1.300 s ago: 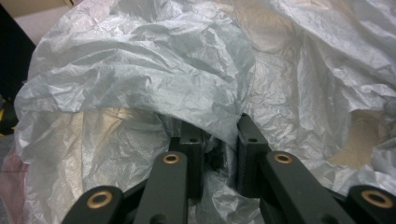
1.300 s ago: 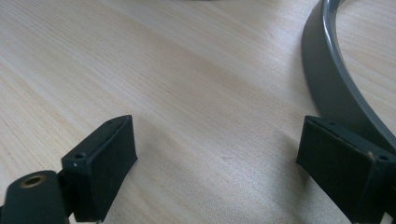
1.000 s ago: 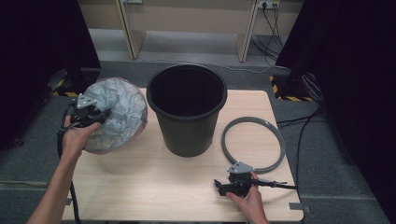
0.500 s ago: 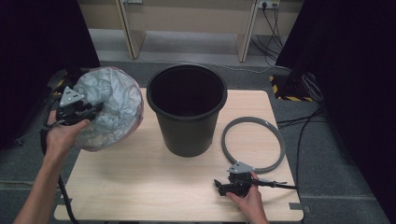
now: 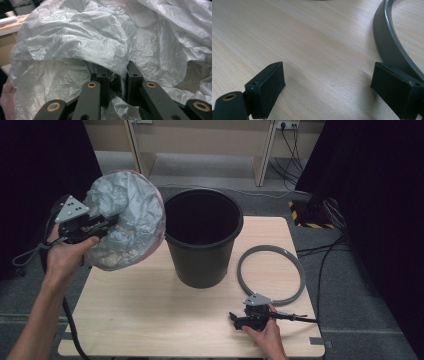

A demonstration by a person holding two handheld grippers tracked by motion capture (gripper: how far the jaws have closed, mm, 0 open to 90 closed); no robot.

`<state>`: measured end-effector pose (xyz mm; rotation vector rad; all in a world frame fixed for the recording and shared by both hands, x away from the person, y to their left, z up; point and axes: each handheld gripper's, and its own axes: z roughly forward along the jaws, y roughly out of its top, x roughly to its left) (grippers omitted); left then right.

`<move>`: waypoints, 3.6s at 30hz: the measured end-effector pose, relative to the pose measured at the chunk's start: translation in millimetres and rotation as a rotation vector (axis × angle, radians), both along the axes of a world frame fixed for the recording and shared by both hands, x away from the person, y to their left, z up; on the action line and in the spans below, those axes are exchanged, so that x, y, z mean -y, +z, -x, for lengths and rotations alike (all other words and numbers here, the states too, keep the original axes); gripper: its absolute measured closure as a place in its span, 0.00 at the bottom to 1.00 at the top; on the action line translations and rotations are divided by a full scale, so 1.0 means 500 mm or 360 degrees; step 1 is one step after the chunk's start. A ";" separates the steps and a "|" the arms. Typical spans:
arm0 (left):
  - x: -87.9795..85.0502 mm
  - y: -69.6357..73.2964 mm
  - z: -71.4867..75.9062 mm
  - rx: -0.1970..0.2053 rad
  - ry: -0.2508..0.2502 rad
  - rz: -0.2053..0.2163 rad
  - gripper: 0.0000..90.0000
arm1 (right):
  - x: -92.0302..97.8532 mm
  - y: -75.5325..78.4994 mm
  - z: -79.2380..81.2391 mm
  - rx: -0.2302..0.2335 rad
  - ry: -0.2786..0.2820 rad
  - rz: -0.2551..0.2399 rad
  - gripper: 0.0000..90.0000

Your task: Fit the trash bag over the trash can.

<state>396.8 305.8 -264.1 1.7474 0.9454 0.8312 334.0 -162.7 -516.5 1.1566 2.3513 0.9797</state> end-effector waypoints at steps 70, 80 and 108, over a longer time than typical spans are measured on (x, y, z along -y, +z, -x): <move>0.232 0.057 -0.039 -0.0007 -0.0248 0.0225 0.28 | 0.020 0.028 -0.007 0.0041 -0.0011 -0.0002 0.21; 0.140 0.010 -0.026 -0.0049 -0.0131 0.0299 0.26 | 0.058 0.091 -0.026 0.0167 -0.0099 -0.0081 0.22; 0.098 -0.085 -0.027 -0.0264 -0.0154 0.0428 0.18 | 0.054 0.355 -0.161 0.0515 -0.0163 -0.0124 0.23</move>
